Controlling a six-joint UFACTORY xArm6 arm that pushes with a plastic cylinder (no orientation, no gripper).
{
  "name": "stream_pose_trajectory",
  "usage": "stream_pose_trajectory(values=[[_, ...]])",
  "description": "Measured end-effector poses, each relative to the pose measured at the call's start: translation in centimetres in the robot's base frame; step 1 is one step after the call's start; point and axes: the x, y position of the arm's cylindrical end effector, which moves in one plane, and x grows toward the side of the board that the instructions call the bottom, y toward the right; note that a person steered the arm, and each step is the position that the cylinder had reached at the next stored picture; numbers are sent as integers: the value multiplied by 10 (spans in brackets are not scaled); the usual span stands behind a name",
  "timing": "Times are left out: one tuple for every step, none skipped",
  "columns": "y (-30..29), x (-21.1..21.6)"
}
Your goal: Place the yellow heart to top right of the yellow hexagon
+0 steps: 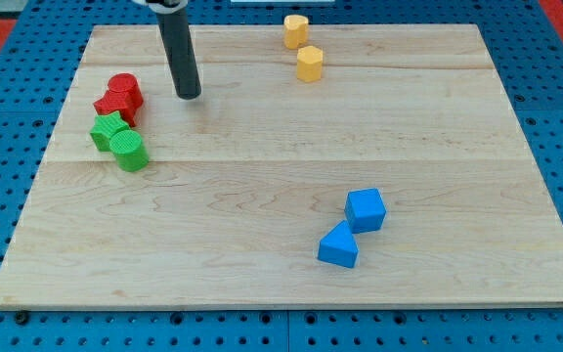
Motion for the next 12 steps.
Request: stream_pose_trajectory(values=[[13,-33],[42,-68],[58,-112],[69,-125],[104,-125],[189,-102],[191,-88],[174,-126],[219,-127],[271,-122],[227,-99],[212,-97]])
